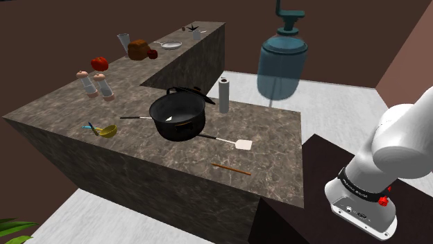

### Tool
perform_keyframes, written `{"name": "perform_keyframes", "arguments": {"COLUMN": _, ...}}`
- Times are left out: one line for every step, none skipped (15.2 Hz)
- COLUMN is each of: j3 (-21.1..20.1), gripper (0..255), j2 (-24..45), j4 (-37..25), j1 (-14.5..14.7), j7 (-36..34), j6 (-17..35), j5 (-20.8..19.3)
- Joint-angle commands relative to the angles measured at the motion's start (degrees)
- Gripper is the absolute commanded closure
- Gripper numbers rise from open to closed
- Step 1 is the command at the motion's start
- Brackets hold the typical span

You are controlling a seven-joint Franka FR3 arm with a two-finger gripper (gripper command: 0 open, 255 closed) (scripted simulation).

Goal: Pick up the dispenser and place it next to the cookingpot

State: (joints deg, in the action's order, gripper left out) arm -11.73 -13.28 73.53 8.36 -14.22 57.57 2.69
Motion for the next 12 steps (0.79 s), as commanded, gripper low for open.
{"name": "perform_keyframes", "arguments": {"j3": -1.0, "gripper": 255, "j2": 2.3, "j4": 0.2, "j1": 0.3, "j7": -1.2, "j6": 2.5, "j5": -0.3}}
{"name": "perform_keyframes", "arguments": {"j3": -1.5, "gripper": 255, "j2": 3.5, "j4": 0.1, "j1": 0.5, "j7": -1.8, "j6": 3.6, "j5": -0.5}}
{"name": "perform_keyframes", "arguments": {"j3": -2.0, "gripper": 255, "j2": 4.8, "j4": -0.1, "j1": 0.7, "j7": -2.4, "j6": 4.7, "j5": -0.7}}
{"name": "perform_keyframes", "arguments": {"j3": -2.4, "gripper": 255, "j2": 6.1, "j4": -0.4, "j1": 1.0, "j7": -3.0, "j6": 5.7, "j5": -1.0}}
{"name": "perform_keyframes", "arguments": {"j3": -2.9, "gripper": 255, "j2": 7.5, "j4": -0.8, "j1": 1.2, "j7": -3.6, "j6": 6.6, "j5": -1.3}}
{"name": "perform_keyframes", "arguments": {"j3": -3.3, "gripper": 255, "j2": 8.9, "j4": -1.3, "j1": 1.5, "j7": -4.2, "j6": 7.5, "j5": -1.6}}
{"name": "perform_keyframes", "arguments": {"j3": -3.8, "gripper": 255, "j2": 10.4, "j4": -1.9, "j1": 1.8, "j7": -4.8, "j6": 8.4, "j5": -2.0}}
{"name": "perform_keyframes", "arguments": {"j3": -4.2, "gripper": 255, "j2": 12.0, "j4": -2.7, "j1": 2.1, "j7": -5.4, "j6": 9.2, "j5": -2.4}}
{"name": "perform_keyframes", "arguments": {"j3": -4.6, "gripper": 255, "j2": 13.7, "j4": -3.6, "j1": 2.4, "j7": -6.0, "j6": 9.9, "j5": -2.8}}
{"name": "perform_keyframes", "arguments": {"j3": -4.9, "gripper": 255, "j2": 15.4, "j4": -4.6, "j1": 2.8, "j7": -6.5, "j6": 10.5, "j5": -3.3}}
{"name": "perform_keyframes", "arguments": {"j3": -5.3, "gripper": 255, "j2": 17.2, "j4": -5.7, "j1": 3.2, "j7": -7.1, "j6": 11.1, "j5": -3.9}}
{"name": "perform_keyframes", "arguments": {"j3": -5.6, "gripper": 255, "j2": 19.3, "j4": -7.2, "j1": 3.8, "j7": -7.8, "j6": 11.6, "j5": -4.5}}
